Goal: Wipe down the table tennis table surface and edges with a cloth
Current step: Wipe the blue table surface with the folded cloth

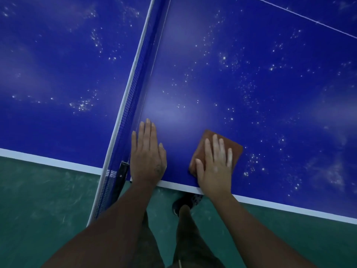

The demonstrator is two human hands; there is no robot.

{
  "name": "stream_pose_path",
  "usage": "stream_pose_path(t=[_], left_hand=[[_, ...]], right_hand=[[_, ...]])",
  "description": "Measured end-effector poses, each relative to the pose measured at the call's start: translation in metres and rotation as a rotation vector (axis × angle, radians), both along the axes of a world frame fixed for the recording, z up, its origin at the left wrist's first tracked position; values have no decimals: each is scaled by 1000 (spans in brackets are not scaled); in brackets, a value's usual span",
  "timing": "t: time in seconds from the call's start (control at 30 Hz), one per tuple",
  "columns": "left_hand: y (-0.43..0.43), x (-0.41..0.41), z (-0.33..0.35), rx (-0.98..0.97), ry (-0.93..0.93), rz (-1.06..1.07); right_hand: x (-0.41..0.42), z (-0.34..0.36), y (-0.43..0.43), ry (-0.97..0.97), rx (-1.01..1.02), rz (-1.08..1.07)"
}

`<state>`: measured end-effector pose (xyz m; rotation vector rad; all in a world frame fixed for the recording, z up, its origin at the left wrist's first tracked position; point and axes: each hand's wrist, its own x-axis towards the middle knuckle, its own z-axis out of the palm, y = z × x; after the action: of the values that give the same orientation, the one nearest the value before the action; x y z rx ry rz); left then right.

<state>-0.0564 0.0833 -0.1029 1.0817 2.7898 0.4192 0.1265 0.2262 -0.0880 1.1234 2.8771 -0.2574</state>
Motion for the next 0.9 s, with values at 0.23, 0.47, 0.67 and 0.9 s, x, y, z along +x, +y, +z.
stream_pose_path(t=[0.23, 0.47, 0.67, 0.9], left_hand=[[-1, 0, -3, -41, 24, -3], [0, 0, -6, -70, 46, 3], [2, -1, -1, 2, -31, 44], [2, 0, -2, 3, -7, 46]], right_hand=[[-134, -2, -2, 113, 12, 153], [-119, -7, 40, 149, 22, 219], [-31, -1, 89, 65, 39, -32], [-68, 0, 65, 17, 50, 85]])
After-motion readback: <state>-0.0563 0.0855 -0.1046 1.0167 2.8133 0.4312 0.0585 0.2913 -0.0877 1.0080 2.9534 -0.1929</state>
